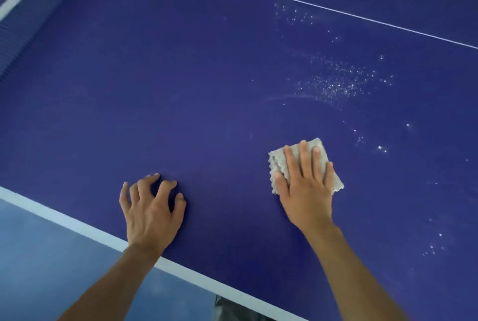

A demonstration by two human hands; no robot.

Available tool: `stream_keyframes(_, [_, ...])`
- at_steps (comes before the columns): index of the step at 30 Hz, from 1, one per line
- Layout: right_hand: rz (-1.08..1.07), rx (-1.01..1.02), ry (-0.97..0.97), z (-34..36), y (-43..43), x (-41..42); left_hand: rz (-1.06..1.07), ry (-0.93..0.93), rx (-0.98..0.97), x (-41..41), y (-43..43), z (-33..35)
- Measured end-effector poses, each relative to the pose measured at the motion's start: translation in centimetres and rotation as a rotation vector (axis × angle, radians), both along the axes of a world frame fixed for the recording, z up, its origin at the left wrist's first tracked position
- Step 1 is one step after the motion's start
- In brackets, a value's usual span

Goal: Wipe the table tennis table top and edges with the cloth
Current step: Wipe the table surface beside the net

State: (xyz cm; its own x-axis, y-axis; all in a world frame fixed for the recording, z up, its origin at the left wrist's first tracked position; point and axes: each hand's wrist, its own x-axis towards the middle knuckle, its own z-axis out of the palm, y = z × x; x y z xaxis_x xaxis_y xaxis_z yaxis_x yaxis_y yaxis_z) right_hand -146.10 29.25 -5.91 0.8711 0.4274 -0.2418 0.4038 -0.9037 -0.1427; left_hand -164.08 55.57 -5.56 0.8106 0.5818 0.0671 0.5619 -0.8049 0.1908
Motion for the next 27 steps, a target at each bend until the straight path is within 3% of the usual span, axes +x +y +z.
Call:
stream_keyframes(5, [-0.391,0.007,0.069,0.3,3.8,9.8,-0.129,-0.053,-0.015,8.3,1.7,1.0])
stream_keyframes(9, [-0.098,0.013,0.068,0.1,10.3,12.9,-0.161,-0.063,-0.039,14.4,3.6,0.6])
stream_keyframes(11, [0.071,0.004,0.025,-0.4,11.8,10.9,-0.168,-0.044,-0.033,16.8,4.9,0.3])
stream_keyframes(15, [0.212,0.092,-0.033,-1.2,10.0,4.5,-0.109,0.017,-0.068,20.8,7.4,-0.4])
stream_keyframes(20, [0.042,0.045,-0.095,-1.2,6.9,6.0,-0.081,0.034,-0.095,21.6,8.1,-2.2])
stream_keyframes(24, [-0.158,0.059,-0.058,-0.8,10.7,11.8,-0.051,0.021,-0.104,21.8,8.2,-2.2])
stream_keyframes(27, [-0.063,0.012,-0.003,-0.4,14.0,13.3,-0.042,0.022,-0.108,22.0,8.1,-2.1])
